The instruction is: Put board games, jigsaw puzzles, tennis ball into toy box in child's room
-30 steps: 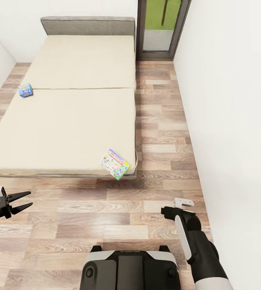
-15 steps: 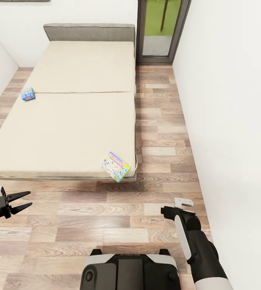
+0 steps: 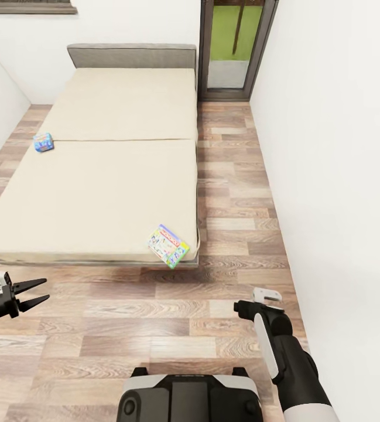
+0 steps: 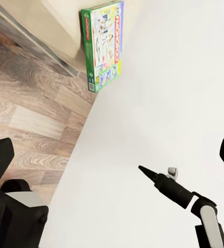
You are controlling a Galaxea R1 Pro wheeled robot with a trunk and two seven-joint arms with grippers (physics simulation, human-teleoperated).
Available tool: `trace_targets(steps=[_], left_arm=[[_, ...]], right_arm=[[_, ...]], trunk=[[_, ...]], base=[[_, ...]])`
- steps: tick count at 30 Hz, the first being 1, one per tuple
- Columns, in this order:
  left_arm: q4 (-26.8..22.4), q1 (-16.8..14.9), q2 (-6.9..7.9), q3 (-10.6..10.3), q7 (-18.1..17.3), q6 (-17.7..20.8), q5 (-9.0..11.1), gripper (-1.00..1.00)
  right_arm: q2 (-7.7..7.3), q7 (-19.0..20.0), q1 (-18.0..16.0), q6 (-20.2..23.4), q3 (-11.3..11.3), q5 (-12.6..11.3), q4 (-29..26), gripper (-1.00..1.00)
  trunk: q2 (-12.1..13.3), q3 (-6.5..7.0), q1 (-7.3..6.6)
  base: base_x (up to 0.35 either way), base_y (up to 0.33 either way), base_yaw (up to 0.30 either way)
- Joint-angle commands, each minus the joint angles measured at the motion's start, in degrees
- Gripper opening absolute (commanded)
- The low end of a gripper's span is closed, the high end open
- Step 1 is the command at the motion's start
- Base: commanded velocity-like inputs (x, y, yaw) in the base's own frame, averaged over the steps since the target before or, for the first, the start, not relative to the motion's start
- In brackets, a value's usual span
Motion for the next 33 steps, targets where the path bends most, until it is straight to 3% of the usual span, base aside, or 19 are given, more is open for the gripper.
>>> trace_targets(steps=[1, 18, 33], left_arm=[[0.0, 0.0, -0.12, -0.2, -0.2, 0.7, 0.1, 1.00], [0.0, 0.0, -1.50, -0.2, -0.2, 0.6, 0.1, 1.00], [0.0, 0.1, -1.12, -0.2, -0.2, 0.5, -0.1, 1.00]], right_arm=[[0.03, -0.3, 0.0, 0.2, -0.1, -0.3, 0.0, 1.00], [0.06, -0.3, 0.0, 0.1, -0.1, -0.3, 0.1, 1.00], [0.06, -0.4, 0.0, -1.3, 0.0, -0.3, 0.2, 1.00]], trunk=[[-0.1, 0.03, 0.04], [-0.1, 1.61, 0.04], [-0.1, 3.01, 0.04]], base=[[0.000, 0.000, 0.000], [-0.061, 0.000, 0.000], [-0.219, 0.000, 0.000]])
